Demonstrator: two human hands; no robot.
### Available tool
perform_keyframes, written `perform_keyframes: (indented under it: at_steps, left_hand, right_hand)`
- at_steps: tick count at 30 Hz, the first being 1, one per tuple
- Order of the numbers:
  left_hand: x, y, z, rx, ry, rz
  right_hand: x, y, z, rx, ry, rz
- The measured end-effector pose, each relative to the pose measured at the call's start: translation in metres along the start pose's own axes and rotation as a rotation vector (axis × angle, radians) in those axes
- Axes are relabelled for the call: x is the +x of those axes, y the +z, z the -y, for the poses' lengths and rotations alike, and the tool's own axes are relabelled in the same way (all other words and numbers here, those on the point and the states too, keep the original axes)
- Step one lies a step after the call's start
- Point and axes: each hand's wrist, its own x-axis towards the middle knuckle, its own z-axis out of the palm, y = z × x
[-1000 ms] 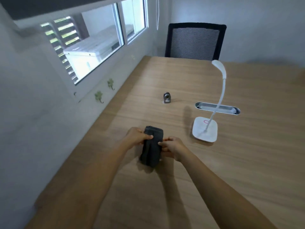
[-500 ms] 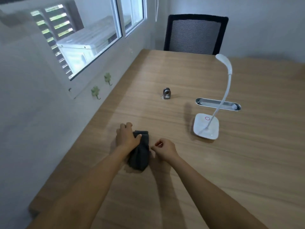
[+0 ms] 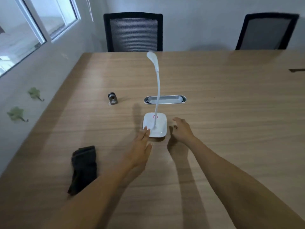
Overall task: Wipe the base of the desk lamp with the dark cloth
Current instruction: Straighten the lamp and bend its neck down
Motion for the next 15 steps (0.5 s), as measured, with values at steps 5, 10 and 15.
perform_keyframes:
  at_steps: [5, 10, 15]
  left_hand:
    - [-0.002, 0.018, -0.004, 0.016, -0.012, 0.013]
    - [-0.001, 0.021, 0.000, 0.058, -0.056, 0.027]
    - [0.006, 0.008, 0.005, 0.097, -0.108, 0.020]
  right_hand:
    - [0.032, 0.002, 0.015, -0.254, -0.201, 0.185]
    - [0.041, 0.003, 0.016, -0.389, -0.259, 0.318]
    - [0.029, 0.002, 0.008, -0.389, -0.257, 0.272]
